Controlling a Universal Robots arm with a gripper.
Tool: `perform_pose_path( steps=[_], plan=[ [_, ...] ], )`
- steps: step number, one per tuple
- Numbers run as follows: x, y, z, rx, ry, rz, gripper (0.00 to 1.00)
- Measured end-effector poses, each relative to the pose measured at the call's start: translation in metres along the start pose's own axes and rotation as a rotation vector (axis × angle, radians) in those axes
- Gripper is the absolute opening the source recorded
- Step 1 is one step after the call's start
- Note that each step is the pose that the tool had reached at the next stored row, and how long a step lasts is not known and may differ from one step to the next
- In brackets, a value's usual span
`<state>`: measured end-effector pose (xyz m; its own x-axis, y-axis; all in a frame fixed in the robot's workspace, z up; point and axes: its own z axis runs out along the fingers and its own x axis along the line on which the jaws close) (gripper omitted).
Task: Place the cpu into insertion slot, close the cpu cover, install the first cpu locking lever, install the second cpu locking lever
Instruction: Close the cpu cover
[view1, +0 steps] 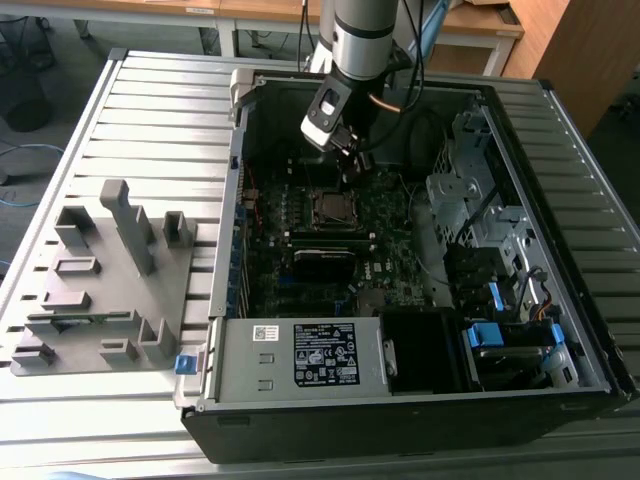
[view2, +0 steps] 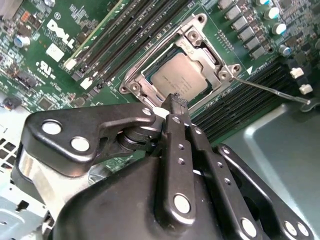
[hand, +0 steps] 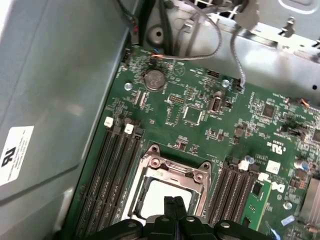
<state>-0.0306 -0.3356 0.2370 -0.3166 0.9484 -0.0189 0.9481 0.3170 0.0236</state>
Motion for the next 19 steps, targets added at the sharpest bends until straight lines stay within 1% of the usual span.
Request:
perform_pose_path(
  steps=[19],
  plan=[
    [0.0,0.0,0.0,-0.0041,0.0052,-0.223,0.11]
  ],
)
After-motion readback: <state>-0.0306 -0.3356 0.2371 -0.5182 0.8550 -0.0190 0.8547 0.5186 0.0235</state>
